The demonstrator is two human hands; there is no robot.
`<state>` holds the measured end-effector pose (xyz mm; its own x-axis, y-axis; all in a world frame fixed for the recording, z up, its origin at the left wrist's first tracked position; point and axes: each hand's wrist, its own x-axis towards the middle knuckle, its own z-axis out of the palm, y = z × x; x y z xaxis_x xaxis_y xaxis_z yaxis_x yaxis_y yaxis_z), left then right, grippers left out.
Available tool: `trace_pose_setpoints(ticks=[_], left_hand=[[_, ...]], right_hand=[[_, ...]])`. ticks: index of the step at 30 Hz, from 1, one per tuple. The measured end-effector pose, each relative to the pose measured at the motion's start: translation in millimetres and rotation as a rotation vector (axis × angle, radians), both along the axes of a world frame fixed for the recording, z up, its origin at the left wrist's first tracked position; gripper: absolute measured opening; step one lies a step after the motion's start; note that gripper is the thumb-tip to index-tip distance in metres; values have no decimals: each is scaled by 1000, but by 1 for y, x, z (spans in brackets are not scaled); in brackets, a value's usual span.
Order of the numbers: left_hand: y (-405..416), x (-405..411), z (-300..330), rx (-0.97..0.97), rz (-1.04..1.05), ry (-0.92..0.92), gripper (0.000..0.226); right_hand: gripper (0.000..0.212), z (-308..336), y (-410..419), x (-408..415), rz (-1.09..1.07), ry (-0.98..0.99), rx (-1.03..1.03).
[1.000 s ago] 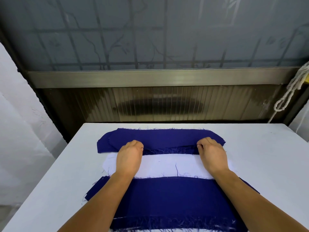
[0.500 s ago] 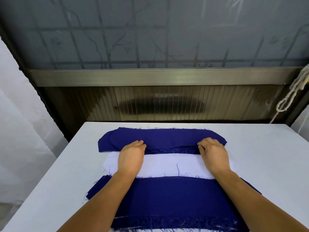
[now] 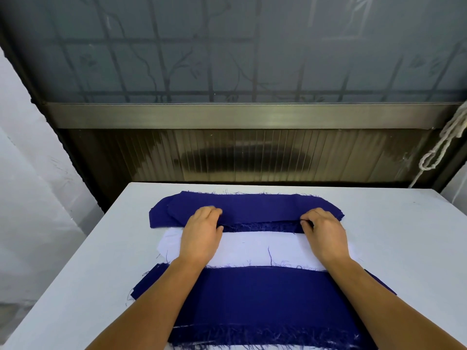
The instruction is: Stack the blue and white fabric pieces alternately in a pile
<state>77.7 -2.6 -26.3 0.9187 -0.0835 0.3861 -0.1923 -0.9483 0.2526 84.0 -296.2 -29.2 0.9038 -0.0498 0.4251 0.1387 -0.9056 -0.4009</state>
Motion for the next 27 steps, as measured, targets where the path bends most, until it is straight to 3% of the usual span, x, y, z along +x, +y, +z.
trace_pose_setpoints(ticks=[1,3,12,19,25,27], left_hand=[[1,1,-2,9,-29,55,44],[1,4,-5,51,-72,116,52],[-1,3,-4,123,-28,-64,11],[-3,6,-8,152,-12,27,60],[-3,9,-12,155,-20,-20,42],[-3,9,-13,143,-19,-31,42]], right_hand=[[9,0,0,0,0,-2,8],[9,0,1,0,-4,1,26],[5,4,3,-4,68,-63,87],[12,8,7,-12,136,-122,129],[31,13,12,-21,237,-320,18],[28,14,12,-22,226,-341,20]])
